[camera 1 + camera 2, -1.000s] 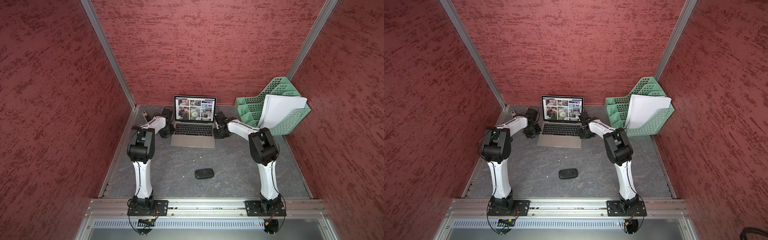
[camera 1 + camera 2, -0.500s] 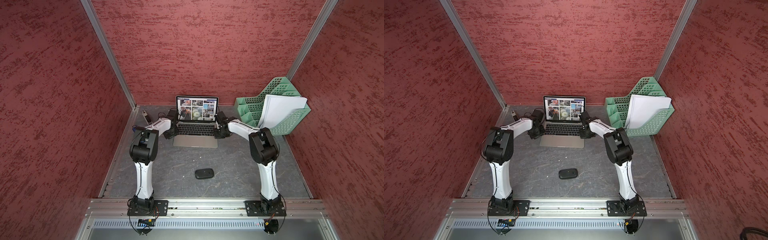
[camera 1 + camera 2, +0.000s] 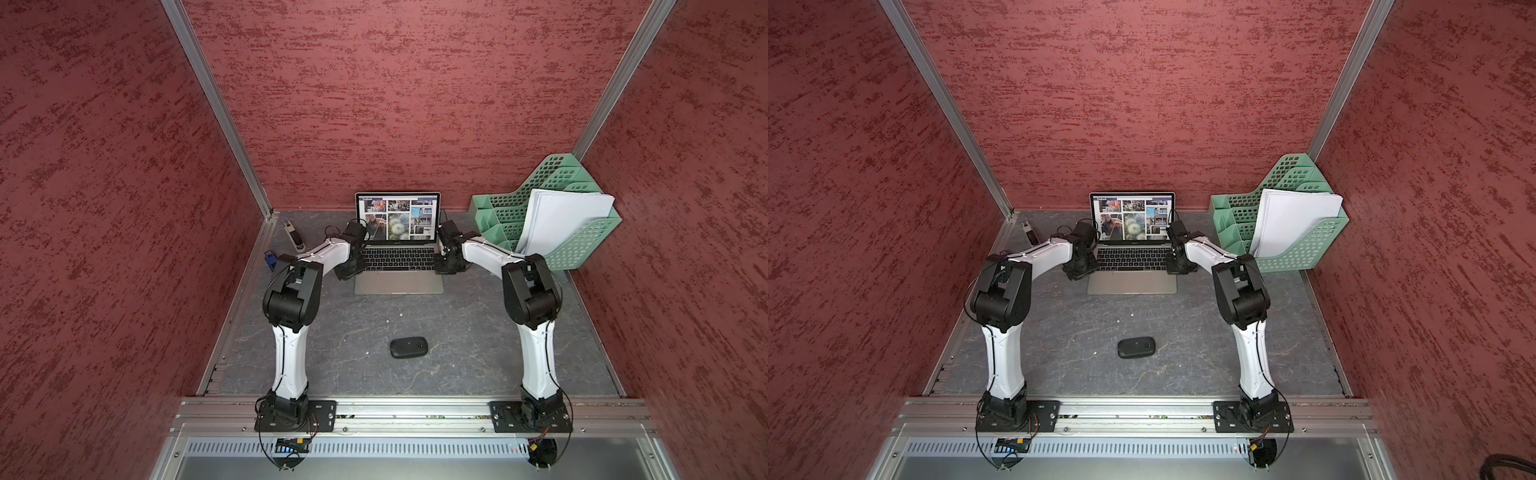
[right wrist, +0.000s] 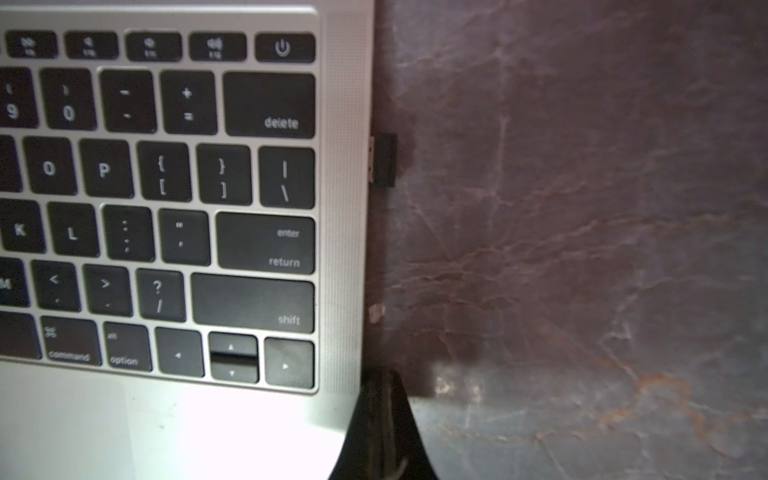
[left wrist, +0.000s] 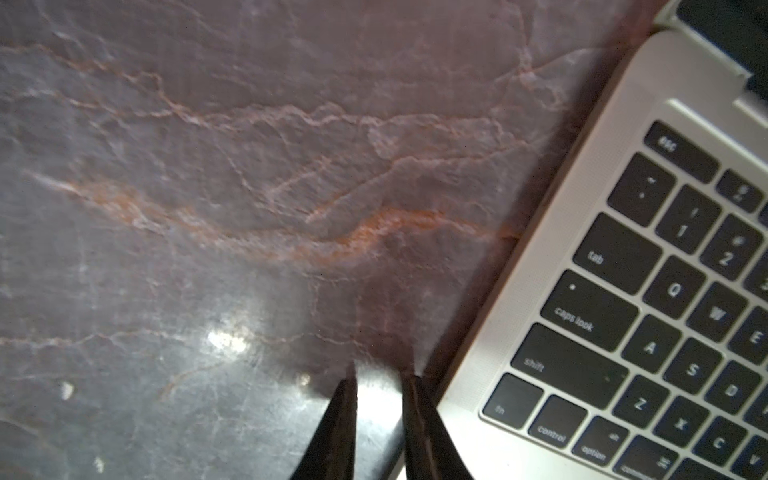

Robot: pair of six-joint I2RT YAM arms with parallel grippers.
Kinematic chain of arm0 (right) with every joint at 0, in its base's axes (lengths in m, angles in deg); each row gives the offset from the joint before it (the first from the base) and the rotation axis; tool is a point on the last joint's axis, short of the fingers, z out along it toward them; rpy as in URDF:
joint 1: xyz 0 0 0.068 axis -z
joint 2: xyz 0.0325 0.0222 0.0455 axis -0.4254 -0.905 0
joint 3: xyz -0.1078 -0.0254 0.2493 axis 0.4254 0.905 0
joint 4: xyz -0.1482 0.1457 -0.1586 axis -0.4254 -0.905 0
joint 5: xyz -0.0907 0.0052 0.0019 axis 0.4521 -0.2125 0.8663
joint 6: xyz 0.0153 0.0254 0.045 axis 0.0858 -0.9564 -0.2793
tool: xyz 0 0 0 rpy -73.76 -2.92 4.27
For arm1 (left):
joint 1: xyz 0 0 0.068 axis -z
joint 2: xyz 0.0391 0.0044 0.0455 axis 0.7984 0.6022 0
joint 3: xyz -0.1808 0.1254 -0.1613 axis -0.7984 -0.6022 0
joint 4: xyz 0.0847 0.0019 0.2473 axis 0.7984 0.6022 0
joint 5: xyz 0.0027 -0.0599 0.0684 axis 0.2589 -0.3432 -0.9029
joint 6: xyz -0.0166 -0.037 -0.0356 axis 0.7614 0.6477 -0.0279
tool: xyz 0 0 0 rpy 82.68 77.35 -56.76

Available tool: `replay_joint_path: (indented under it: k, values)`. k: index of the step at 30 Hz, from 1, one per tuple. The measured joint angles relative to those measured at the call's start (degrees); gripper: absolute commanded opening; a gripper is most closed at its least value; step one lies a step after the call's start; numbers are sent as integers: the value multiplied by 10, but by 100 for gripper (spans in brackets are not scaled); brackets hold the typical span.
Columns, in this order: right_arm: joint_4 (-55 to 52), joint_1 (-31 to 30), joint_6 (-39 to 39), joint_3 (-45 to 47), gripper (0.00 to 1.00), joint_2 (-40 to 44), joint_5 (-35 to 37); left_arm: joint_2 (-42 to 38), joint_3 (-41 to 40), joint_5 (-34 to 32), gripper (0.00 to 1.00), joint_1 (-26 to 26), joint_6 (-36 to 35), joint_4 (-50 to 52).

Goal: Remove the wireless mouse receiver from the laptop
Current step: Move the laptop to the center of the board.

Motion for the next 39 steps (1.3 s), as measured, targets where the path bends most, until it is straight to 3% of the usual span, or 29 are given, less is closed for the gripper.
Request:
replay_joint_path:
  k: [8,9,11,13,19,21,22,27,30,33,39]
  values:
    - [1,1,0,1,0,0,0,0,0,-4,27,2,0,3]
    - [1,1,0,2,0,0,0,0,1,-8,33,3,-1,5]
    - [1,1,0,2,8,1,6,0,3,-20,54,3,-4,18]
    - [-1,1,1,5,15,4,24,0,6,-30,65,3,-7,37]
    - [-52,1,39,11,69,42,110,-1,53,-23,78,10,-37,80]
    - [-64,1,67,11,93,90,131,-10,78,-25,100,18,-52,83]
    - [-64,1,79,11,98,118,134,-19,87,-29,100,20,-61,85]
    - [-64,1,147,-2,98,265,101,-118,118,-60,100,24,-106,85]
    - [-56,1,196,7,99,330,64,-209,97,-73,100,21,-143,49]
    - [-51,1,269,28,98,382,23,-321,21,-60,100,19,-189,-27]
    - [-131,1,515,23,98,457,-126,-520,-194,37,100,14,-284,-240]
